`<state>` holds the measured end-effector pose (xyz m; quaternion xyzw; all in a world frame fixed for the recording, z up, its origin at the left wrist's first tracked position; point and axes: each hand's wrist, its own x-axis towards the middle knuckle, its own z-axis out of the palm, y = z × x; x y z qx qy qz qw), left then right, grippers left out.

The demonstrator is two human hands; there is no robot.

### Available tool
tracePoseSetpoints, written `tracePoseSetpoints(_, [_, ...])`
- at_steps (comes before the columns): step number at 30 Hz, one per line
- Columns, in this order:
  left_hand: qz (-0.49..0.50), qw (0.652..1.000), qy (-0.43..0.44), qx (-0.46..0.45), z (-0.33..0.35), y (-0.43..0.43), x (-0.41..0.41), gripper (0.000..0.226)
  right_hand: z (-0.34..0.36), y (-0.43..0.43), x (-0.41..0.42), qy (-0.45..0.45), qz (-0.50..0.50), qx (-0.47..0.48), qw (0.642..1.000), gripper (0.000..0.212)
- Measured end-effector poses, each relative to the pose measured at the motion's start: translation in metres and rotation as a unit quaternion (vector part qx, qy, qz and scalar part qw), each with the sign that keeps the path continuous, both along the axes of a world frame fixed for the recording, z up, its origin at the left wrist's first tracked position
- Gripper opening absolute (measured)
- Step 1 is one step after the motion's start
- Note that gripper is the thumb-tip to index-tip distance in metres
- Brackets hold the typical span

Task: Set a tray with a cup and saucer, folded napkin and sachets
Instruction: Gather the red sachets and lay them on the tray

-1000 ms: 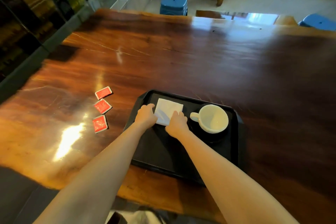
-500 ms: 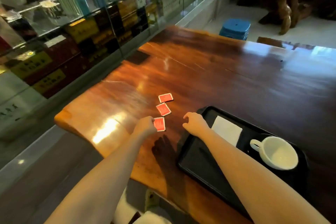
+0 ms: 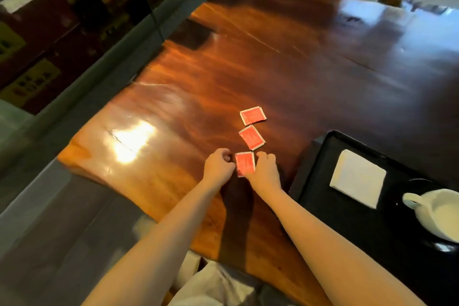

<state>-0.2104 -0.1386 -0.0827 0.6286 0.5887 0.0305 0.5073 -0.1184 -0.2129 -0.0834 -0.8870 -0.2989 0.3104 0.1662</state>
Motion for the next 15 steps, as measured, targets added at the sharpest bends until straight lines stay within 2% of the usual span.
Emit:
tracePoseSetpoints(4, [0.037, 0.997, -0.037, -0.058, -0.009, 0.003, 0.003, 0.043, -0.009, 0.006, -0.013, 0.030, -0.064, 0.023, 0.997, 0.051])
tracePoseSetpoints(7, [0.056, 0.994, -0.051, -0.085, -0.011, 0.006, 0.003, 0.039, -0.011, 0.003, -0.012, 0.072, -0.111, 0.067, 0.989, 0.032])
tracePoseSetpoints(11, [0.108, 0.971, -0.119, -0.178, -0.003, 0.009, 0.000, 0.035, -0.008, 0.003, -0.009, 0.114, -0.124, 0.088, 0.982, 0.007])
tracePoseSetpoints(15, [0.137, 0.961, -0.163, -0.178, 0.006, 0.013, -0.015, 0.026, 0.012, 0.012, -0.004, 0.151, -0.159, 0.112, 0.969, 0.017])
